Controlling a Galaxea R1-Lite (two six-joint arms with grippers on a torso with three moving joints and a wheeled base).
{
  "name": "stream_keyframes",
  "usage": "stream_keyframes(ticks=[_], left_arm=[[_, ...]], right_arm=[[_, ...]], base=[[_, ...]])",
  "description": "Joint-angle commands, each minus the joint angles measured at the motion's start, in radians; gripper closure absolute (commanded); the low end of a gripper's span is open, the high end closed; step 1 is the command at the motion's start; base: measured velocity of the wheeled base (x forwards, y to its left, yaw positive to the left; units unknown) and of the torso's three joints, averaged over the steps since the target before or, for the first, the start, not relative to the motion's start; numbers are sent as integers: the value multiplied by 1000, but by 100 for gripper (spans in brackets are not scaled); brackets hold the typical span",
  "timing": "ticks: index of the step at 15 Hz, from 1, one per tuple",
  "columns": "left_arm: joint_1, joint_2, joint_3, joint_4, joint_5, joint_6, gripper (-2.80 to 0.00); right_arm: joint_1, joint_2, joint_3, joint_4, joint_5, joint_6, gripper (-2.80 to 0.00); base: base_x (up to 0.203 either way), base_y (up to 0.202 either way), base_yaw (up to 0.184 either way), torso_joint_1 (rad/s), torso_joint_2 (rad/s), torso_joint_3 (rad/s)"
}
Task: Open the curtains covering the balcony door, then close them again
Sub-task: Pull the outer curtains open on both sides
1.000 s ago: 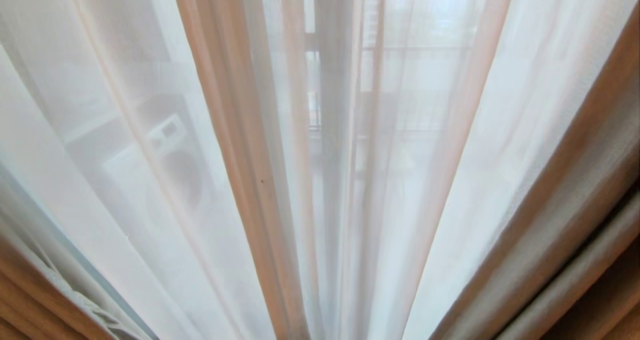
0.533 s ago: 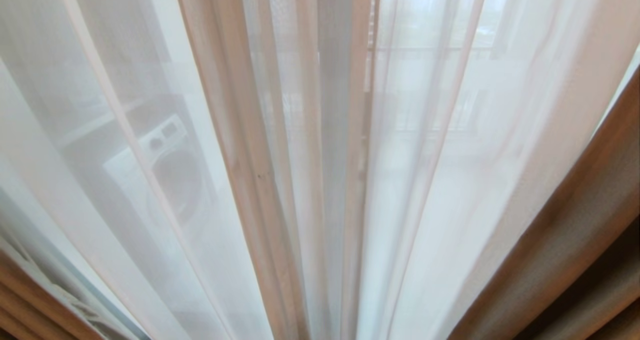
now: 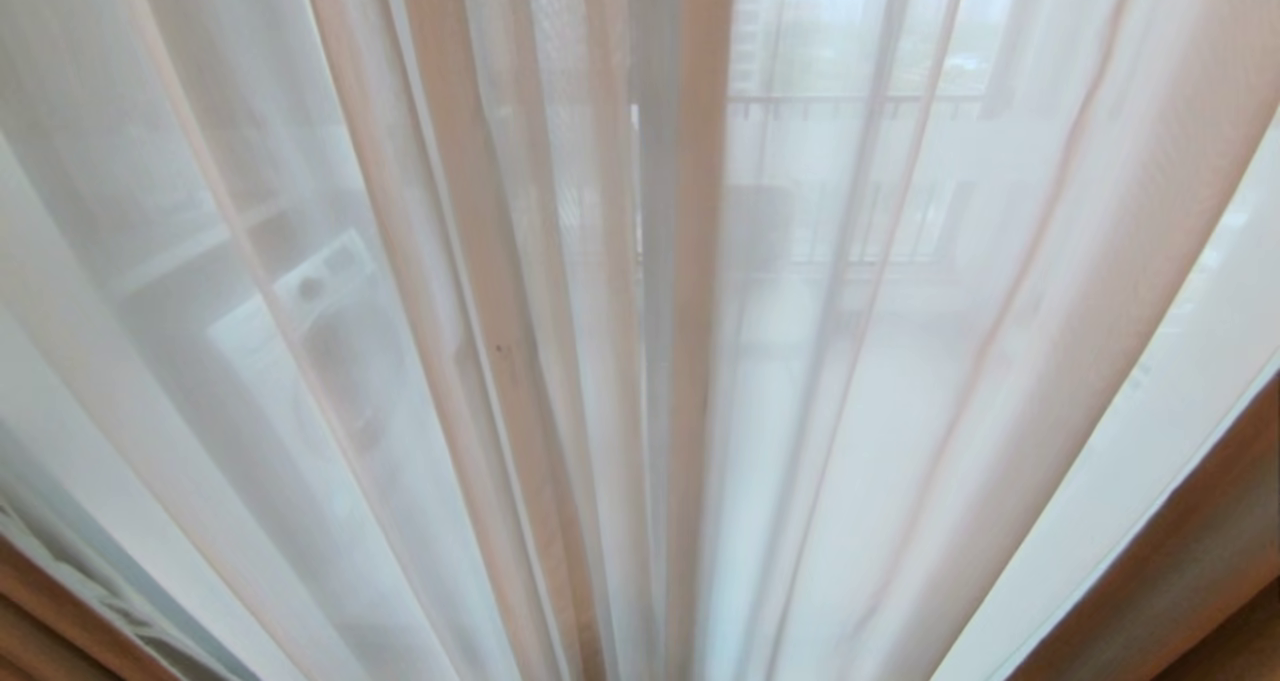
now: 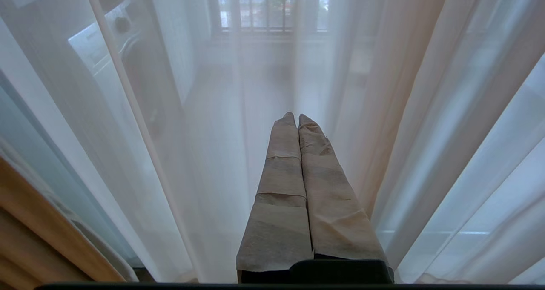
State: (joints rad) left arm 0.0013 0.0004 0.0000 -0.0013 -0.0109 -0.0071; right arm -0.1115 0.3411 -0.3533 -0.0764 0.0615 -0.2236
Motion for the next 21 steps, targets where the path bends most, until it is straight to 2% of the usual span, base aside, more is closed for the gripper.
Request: stream_keyframes(ticks=[1, 8, 14, 16, 19, 21], left_arm=[[0, 0, 0, 0, 0, -1, 0], [0, 0, 0, 0, 0, -1, 0], [0, 0, 0, 0, 0, -1, 0], [0, 0, 0, 0, 0, -1, 0], [0, 0, 0, -1, 0, -1, 0], [0, 0, 0, 0, 0, -1, 0]], right_arm=[[44, 4, 17, -3, 0, -2, 0], [111, -10, 106, -11, 0, 10, 0], [126, -157, 286, -3, 2, 24, 0], [110, -188, 340, -12, 2, 51, 0], [107, -246, 344, 7, -7, 126, 0], [108, -315, 349, 60, -52, 138, 0]], base=[[0, 0, 0, 0, 0, 0], [0, 0, 0, 0, 0, 0], [0, 0, 0, 0, 0, 0], [0, 0, 0, 0, 0, 0], [0, 0, 0, 0, 0, 0], [0, 0, 0, 0, 0, 0]])
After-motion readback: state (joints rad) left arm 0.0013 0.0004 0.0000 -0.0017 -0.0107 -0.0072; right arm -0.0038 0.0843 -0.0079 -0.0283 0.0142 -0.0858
